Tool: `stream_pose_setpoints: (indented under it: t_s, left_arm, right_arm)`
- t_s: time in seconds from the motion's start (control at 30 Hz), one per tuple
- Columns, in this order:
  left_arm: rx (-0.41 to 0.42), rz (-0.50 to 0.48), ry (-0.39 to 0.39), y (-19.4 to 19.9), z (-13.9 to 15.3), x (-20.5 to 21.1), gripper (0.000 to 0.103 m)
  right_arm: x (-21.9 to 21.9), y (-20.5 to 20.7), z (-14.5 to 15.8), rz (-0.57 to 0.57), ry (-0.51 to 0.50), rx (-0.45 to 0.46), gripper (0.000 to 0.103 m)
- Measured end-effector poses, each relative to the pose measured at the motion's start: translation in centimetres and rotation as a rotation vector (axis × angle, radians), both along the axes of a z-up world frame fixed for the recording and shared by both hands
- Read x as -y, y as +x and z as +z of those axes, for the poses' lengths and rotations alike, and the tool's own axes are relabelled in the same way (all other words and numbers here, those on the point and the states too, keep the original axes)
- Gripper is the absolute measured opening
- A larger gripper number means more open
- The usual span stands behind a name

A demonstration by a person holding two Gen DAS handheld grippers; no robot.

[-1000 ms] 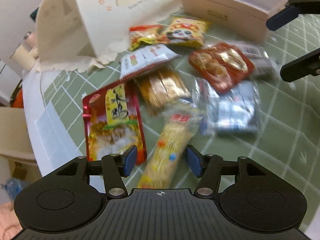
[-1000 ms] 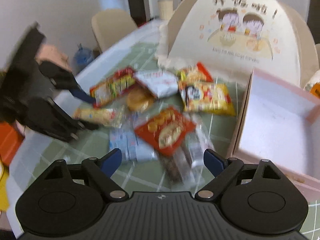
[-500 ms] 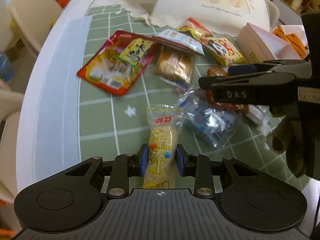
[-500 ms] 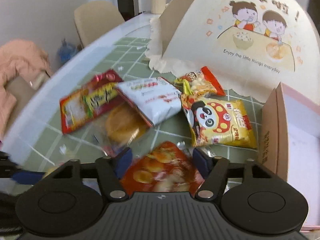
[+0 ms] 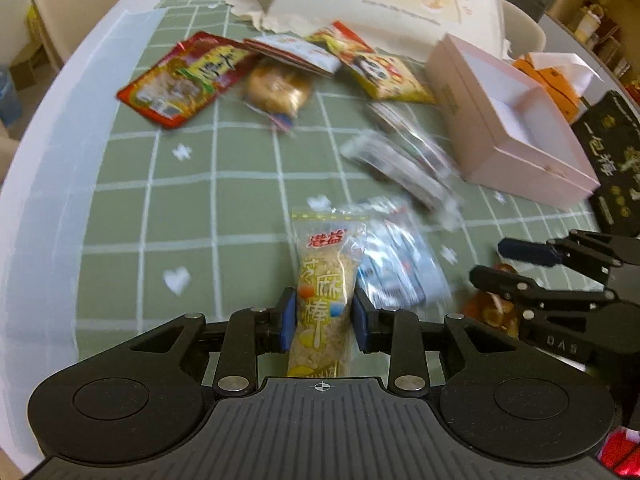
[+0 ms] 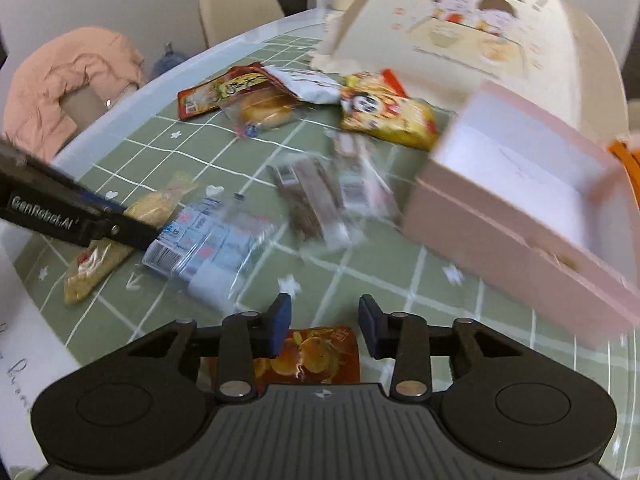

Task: Organize snacks
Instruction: 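Grasp the red round-cake packet with the right gripper while the left gripper holds the yellow stick, then carry both snacks into the pink box and open both grippers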

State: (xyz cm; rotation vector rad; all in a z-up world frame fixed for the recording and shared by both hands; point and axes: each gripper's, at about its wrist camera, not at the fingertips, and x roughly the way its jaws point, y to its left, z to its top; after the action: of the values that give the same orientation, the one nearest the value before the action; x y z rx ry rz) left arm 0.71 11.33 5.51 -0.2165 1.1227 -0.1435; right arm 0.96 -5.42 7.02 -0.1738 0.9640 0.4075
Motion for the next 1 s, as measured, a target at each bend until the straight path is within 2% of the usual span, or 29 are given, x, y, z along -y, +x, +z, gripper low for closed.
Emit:
stream_pose_setpoints:
  t_s: [0.07,0.2,0.4,0.57,0.63,0.7,0.8,0.83,0.93,1.0]
  left_arm:
    - [-0.008,0.000,-0.005,-0.9,0.1,0.6,0.034]
    - [-0.037,-0.026,-0.005,-2.6,0.2,2.1,0.034]
    - [-0.055,-0.058,-0.014,-4.0,-0.2,4.0,0.034]
    - [-0.052,-0.045,0.002,-4.2,-0.1,4.3,0.034]
    - [-0.051,-0.050,0.010,-4.3,-0.1,4.5,0.034]
    - [-0.049,-0.054,0.020,-4.4,-0.1,4.7,0.034]
    - [-0.044,-0.065,0.031,-4.6,0.0,5.1,0.034]
    - [-0.043,-0.067,0.034,-4.6,0.0,5.2,0.034]
    - [-0.037,-0.077,0.033,-4.8,-0.1,5.4,0.034]
    - [-0.032,-0.089,0.030,-4.8,-0.1,5.7,0.034]
  right_arm:
    - [0.7,-0.3,-0.2,-0.059,0.045,-0.019,0.063]
    - [1.0,-1.0,-0.3,-0.145,0.090,-0.023,0.063]
    - [1.6,-4.9,0.6,0.015,0.107,0.098,0.063]
    - [1.5,-6.1,-0.1,0.058,0.050,0.100,0.064]
    - [1.1,-5.9,-0.3,0.061,0.057,0.095,0.068]
    - [0.4,-5.6,-0.6,0.075,0.064,0.084,0.077]
    - [-0.7,-5.3,-1.6,0.112,0.008,0.075,0.081]
    - [-0.6,-5.5,-1.6,0.123,0.005,0.091,0.081]
    - [0.3,-5.2,-1.5,0.124,0.025,0.064,0.081]
    - [1.3,-4.8,-1.2,0.098,0.038,0.041,0.076]
